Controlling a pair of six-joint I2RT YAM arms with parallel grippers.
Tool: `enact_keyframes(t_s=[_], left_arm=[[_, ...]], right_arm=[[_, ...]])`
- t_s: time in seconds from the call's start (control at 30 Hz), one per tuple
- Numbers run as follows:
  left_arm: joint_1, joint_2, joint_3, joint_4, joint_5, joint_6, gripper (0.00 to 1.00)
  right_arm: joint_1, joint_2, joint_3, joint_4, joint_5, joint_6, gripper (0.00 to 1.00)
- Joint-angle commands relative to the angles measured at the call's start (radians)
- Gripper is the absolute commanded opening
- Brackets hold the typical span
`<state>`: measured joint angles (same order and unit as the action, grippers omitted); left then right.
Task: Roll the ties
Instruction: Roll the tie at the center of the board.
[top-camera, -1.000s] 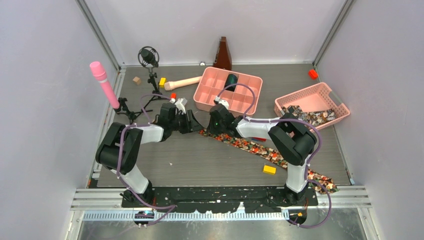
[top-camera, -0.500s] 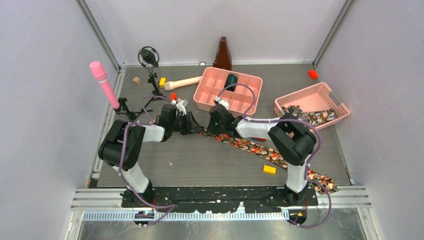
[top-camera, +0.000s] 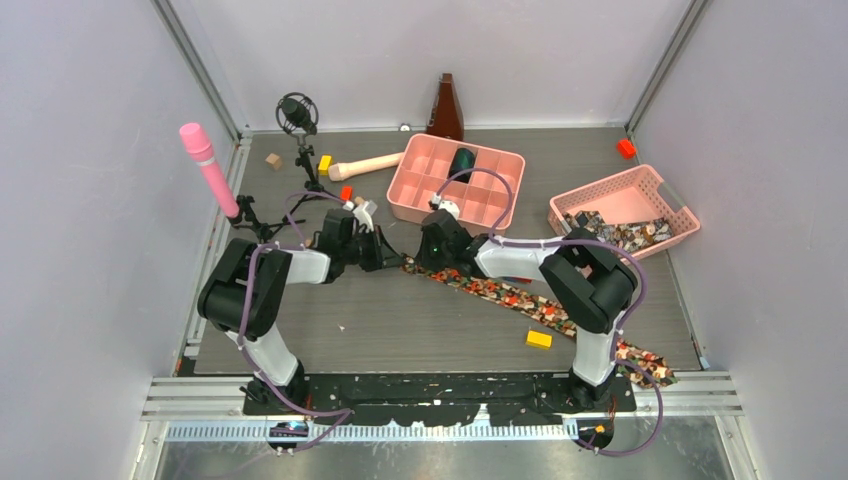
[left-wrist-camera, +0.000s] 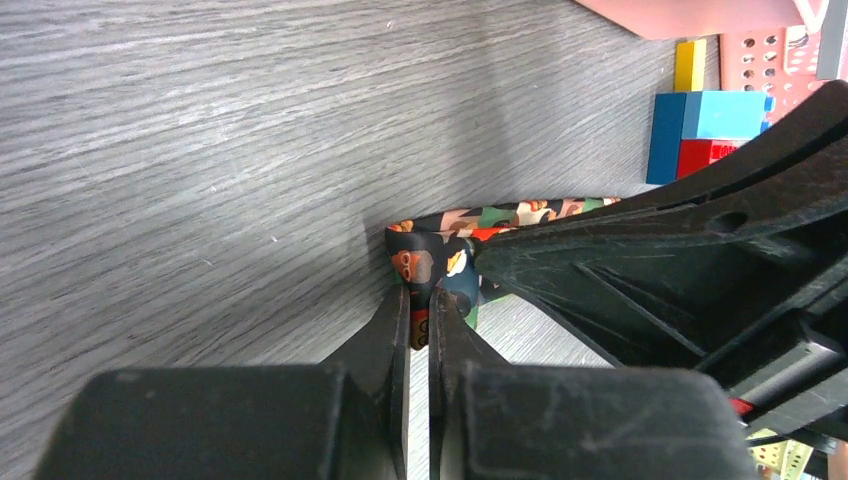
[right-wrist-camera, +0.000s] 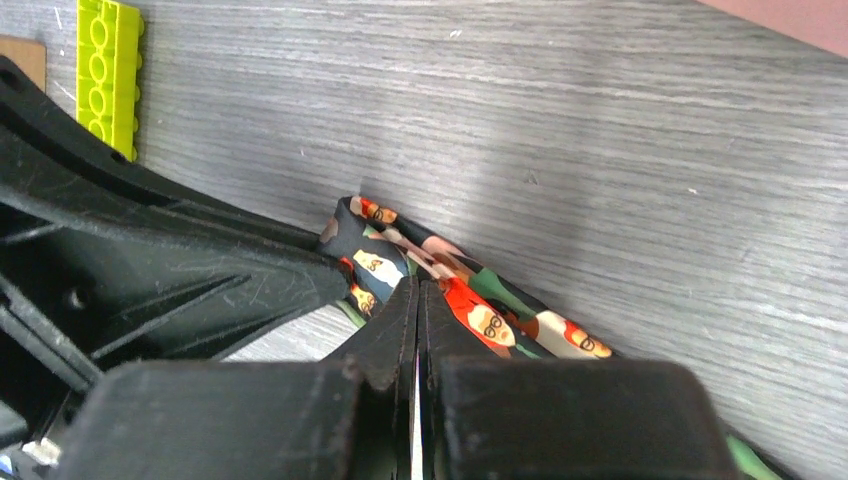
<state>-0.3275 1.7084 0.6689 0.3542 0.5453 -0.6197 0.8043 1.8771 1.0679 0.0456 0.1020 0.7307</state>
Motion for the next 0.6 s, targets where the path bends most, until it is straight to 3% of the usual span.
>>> enact_keyframes(t_s=[0.0, 0.33, 0.57], left_arm=[[-0.015, -0.015, 0.036, -0.034, -0.023, 0.037, 0.00], [-0.084, -0.100, 0.095, -0.196, -0.207, 0.122, 0.00], [-0.130, -0.168, 0.143, -0.338, -0.423, 0.227, 0.00]], right_arm=[[0.003, -0.103, -0.023, 0.038, -0.029, -0.062, 0.02], [0.003, -0.210, -0.099, 0.062, 0.016, -0.070, 0.04], [0.002, -0.276, -0.141, 0.028, 0.098, -0.061, 0.03]])
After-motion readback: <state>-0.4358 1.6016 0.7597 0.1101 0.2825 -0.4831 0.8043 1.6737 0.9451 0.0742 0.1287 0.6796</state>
